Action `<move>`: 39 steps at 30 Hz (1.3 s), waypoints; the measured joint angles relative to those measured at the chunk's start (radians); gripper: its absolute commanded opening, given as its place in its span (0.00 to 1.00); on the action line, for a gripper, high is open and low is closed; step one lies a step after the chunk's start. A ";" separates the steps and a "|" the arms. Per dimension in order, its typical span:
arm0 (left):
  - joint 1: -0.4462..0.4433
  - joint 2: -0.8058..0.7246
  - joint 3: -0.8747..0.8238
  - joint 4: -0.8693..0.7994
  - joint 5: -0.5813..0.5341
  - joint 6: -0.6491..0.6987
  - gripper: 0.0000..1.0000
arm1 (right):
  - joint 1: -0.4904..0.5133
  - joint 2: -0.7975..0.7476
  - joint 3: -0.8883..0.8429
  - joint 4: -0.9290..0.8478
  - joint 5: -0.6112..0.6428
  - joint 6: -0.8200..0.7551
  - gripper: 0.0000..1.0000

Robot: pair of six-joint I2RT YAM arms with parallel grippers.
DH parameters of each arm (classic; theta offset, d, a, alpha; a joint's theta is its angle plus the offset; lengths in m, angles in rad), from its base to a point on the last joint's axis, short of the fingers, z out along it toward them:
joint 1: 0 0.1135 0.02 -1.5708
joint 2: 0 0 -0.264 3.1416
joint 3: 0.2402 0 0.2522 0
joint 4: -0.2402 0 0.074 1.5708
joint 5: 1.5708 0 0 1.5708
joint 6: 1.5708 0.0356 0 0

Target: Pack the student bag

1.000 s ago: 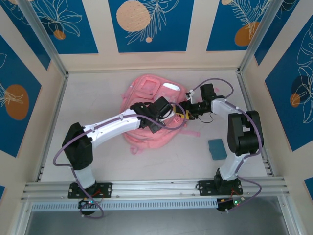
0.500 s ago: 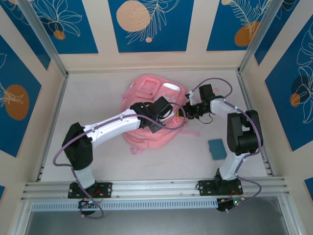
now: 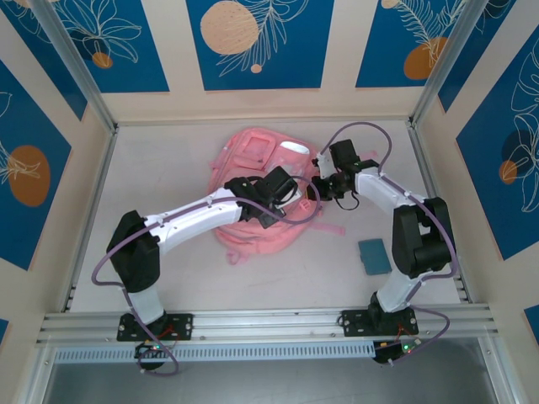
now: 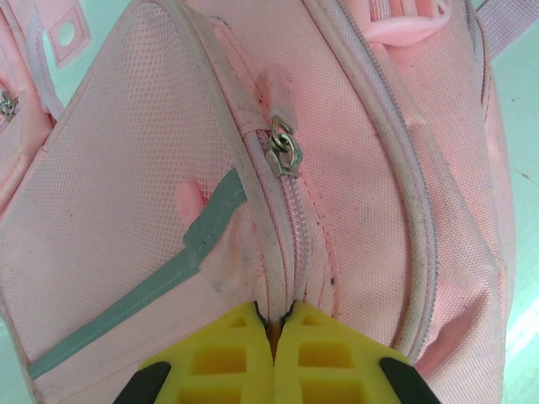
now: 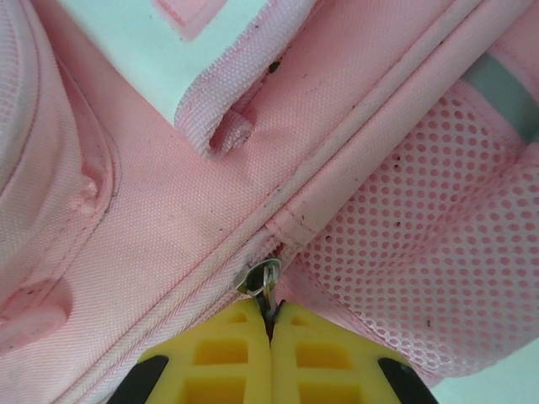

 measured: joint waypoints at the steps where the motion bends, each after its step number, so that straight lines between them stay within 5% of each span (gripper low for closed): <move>1: 0.000 -0.001 -0.005 0.005 0.000 0.000 0.00 | 0.009 -0.002 0.001 -0.003 0.024 -0.010 0.05; 14: 0.000 -0.024 -0.052 0.062 0.011 0.032 0.00 | 0.078 -0.004 0.075 -0.104 0.227 -0.129 0.06; 32: 0.001 -0.028 -0.060 0.061 -0.006 -0.014 0.00 | 0.071 -0.125 0.023 -0.189 -0.112 -0.020 0.00; 39: 0.010 -0.029 -0.060 0.076 0.031 -0.076 0.02 | 0.164 -0.199 -0.158 -0.093 -0.203 0.090 0.00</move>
